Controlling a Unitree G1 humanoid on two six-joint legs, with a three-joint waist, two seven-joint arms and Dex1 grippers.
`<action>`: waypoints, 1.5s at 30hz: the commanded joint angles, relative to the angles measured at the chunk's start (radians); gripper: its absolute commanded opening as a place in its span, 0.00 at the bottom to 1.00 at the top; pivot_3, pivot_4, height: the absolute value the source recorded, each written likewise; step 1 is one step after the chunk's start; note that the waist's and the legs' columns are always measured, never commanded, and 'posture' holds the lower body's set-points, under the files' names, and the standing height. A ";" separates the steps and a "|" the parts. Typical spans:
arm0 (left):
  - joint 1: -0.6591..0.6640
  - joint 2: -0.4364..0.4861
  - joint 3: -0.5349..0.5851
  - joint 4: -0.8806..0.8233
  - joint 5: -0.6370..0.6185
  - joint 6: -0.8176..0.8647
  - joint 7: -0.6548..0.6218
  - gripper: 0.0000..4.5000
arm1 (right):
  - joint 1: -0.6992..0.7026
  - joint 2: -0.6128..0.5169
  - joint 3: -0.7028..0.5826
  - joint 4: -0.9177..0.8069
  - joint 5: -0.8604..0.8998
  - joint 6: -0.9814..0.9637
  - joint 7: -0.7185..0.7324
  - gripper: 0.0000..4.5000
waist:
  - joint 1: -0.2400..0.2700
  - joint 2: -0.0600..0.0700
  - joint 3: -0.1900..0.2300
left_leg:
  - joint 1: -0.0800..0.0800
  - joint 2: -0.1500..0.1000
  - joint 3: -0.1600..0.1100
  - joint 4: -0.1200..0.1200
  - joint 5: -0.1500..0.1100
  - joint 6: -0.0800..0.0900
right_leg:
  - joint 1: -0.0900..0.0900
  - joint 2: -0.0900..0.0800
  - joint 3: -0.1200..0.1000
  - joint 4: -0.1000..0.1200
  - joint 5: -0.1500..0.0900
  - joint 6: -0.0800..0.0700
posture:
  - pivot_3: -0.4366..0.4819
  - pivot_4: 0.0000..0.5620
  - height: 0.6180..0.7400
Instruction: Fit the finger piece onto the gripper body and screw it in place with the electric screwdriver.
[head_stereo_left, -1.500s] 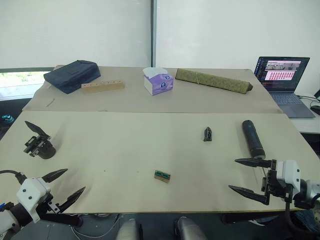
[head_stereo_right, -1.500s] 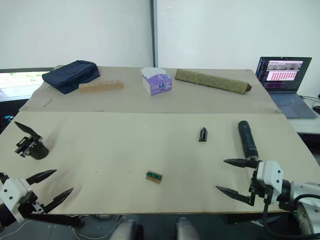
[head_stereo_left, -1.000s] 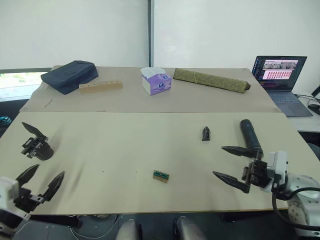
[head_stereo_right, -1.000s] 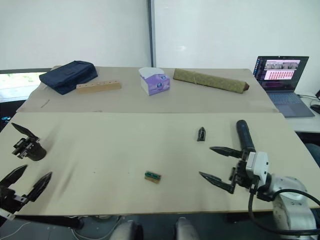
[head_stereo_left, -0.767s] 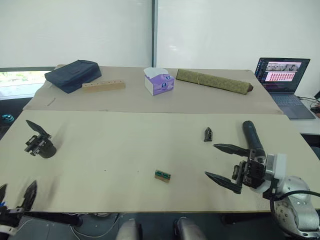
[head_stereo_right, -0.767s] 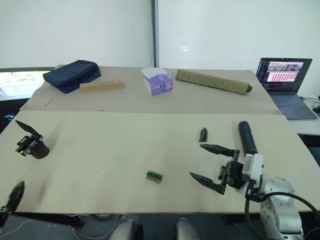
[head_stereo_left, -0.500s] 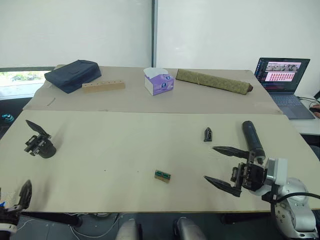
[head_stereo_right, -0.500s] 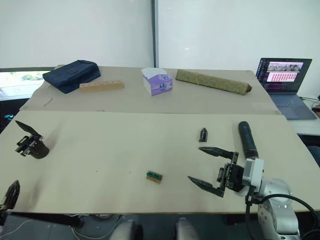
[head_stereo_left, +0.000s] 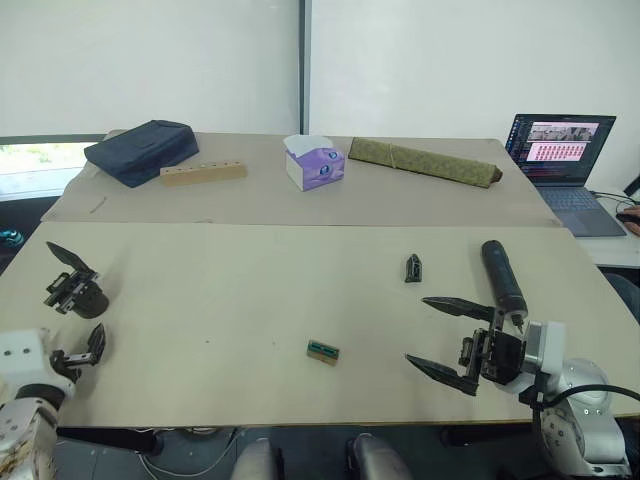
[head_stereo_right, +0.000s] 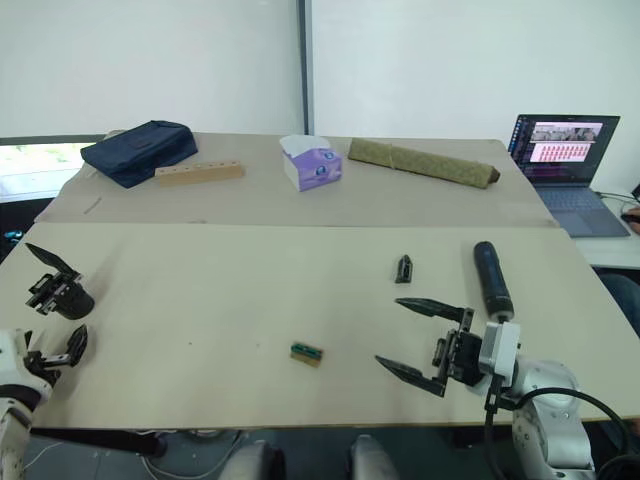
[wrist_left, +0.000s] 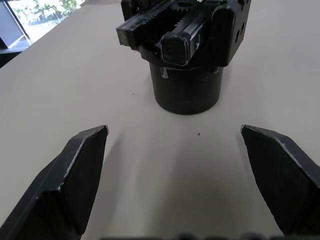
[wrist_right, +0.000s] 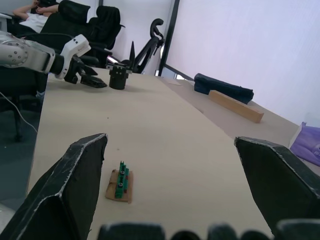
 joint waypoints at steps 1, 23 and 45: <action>-0.069 0.041 -0.023 0.079 0.026 -0.047 -0.019 1.00 | 0.002 0.006 -0.007 -0.004 0.002 -0.043 -0.002 1.00 | 0.000 0.000 0.000 | 0.000 0.000 0.000 0.000 0.000 0.000 | 0.000 0.000 0.000 0.000 0.000 0.000 | 0.48 0.27 1.00; -0.243 0.003 -0.132 0.275 0.008 -0.237 -0.151 0.53 | 0.063 -0.017 -0.037 0.009 0.004 -0.103 0.000 1.00 | 0.003 0.006 -0.002 | 0.001 0.000 0.001 0.000 0.000 0.000 | 0.001 -0.002 0.000 0.000 0.001 0.002 | 0.48 0.27 1.00; -0.478 -0.228 -0.784 -0.029 0.188 -0.122 -0.376 0.53 | 0.188 -0.069 -0.077 -0.077 0.027 -0.047 -0.037 1.00 | 0.001 0.004 0.000 | -0.006 -0.003 -0.004 0.001 0.001 0.001 | 0.000 0.002 0.001 -0.004 0.005 0.007 | 0.48 0.27 1.00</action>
